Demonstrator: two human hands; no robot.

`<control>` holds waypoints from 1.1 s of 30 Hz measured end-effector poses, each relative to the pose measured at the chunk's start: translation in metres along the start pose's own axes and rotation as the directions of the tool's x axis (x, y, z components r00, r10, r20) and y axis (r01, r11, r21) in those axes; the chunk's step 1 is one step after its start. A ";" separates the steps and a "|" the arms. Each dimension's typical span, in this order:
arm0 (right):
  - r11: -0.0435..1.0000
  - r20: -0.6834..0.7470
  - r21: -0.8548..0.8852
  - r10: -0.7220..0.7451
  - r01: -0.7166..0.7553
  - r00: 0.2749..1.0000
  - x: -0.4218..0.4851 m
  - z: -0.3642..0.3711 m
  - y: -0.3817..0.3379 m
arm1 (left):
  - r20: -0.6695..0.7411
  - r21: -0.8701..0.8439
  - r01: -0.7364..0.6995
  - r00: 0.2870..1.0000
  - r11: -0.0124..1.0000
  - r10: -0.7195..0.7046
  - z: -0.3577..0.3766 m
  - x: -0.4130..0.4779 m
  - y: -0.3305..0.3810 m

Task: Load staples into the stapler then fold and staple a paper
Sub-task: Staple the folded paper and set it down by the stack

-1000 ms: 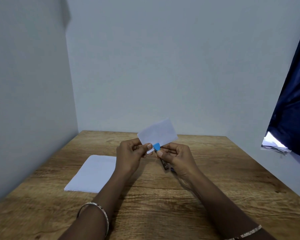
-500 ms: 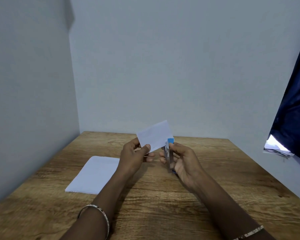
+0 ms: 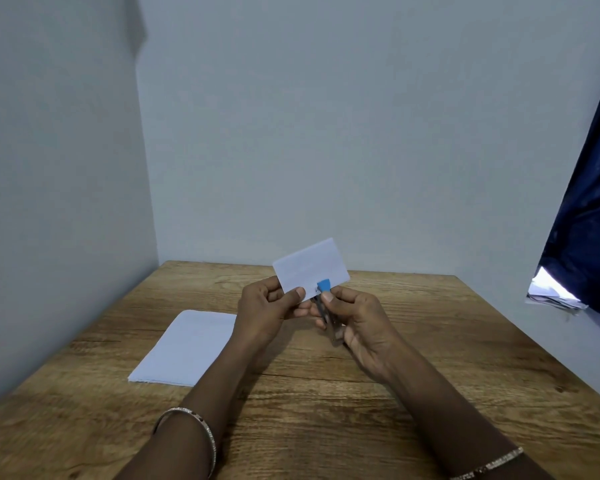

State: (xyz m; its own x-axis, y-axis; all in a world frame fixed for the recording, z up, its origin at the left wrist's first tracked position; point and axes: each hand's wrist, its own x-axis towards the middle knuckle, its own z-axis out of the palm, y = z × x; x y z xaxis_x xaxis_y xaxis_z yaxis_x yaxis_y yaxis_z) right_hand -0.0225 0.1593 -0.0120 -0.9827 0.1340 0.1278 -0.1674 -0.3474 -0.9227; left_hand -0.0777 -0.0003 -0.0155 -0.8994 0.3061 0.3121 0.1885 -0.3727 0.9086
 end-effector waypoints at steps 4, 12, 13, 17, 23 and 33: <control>1.000 -0.004 -0.018 -0.002 0.001 1.000 0.000 -0.001 0.001 | -0.005 -0.010 0.003 1.000 1.000 -0.003 -0.001 0.000 0.002; 1.000 -0.005 -0.024 0.000 0.000 1.000 0.000 -0.004 0.002 | -0.005 -0.006 0.015 1.000 1.000 -0.015 -0.002 0.001 0.003; 1.000 -0.004 -0.020 0.000 0.000 1.000 0.000 -0.004 0.002 | -0.004 -0.008 0.016 1.000 1.000 -0.016 -0.002 0.001 0.003; 1.000 -0.009 -0.015 0.002 -0.002 1.000 0.001 -0.006 0.002 | 0.003 0.011 0.012 1.000 1.000 -0.012 -0.002 0.001 0.003; 1.000 -0.030 -0.020 0.007 -0.007 1.000 0.000 -0.006 0.002 | 0.002 0.047 0.006 1.000 0.999 -0.006 -0.001 0.001 0.003; 0.997 -0.110 -0.072 -0.013 0.006 0.994 0.001 -0.004 0.005 | 0.037 0.035 0.032 0.999 0.999 -0.033 -0.001 0.000 0.001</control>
State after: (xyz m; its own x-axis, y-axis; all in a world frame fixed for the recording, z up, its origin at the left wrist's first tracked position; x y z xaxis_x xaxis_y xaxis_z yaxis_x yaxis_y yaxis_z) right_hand -0.0239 0.1613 -0.0178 -0.9657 0.2401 0.0993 -0.1666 -0.2792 -0.9457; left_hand -0.0780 -0.0018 -0.0146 -0.8900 0.3504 0.2919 0.1733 -0.3321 0.9272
